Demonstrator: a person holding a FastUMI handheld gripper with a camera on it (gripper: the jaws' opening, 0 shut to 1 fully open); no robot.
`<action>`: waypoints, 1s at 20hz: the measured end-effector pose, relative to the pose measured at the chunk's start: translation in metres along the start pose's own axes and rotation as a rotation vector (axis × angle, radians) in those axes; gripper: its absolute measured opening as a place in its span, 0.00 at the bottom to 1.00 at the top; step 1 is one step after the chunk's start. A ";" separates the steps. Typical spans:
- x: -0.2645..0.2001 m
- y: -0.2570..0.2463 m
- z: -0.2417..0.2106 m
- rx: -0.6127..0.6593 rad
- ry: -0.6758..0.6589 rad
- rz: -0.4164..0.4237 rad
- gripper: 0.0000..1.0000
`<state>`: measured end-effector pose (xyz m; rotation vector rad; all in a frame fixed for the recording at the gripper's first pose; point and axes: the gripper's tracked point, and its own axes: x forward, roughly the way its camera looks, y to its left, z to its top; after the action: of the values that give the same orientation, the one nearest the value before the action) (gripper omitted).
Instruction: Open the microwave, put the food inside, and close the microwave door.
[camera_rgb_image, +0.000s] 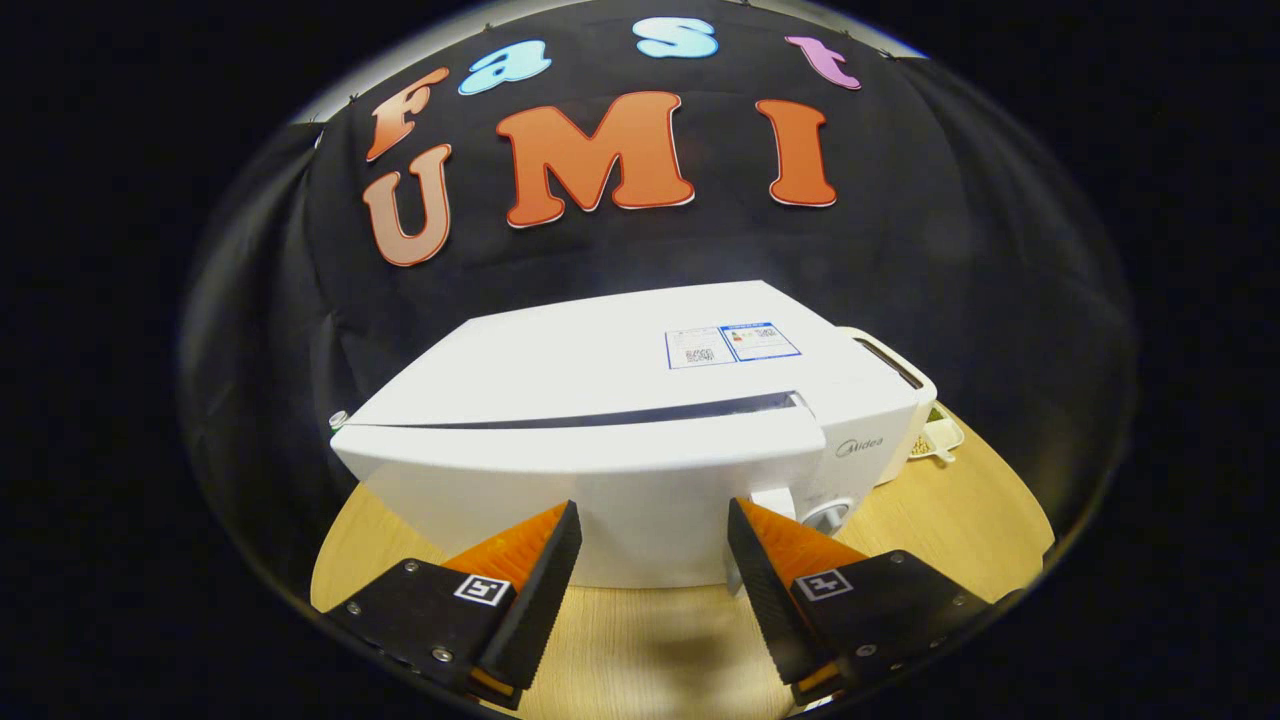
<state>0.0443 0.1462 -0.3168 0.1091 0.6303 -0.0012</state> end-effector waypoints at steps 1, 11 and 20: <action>0.003 0.001 -0.002 0.006 0.004 -0.001 0.87; 0.014 0.002 -0.010 -0.052 0.016 0.047 0.83; -0.060 0.002 0.073 -0.193 -0.223 0.089 0.88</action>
<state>0.0391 0.1391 -0.2225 -0.0492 0.4000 0.1315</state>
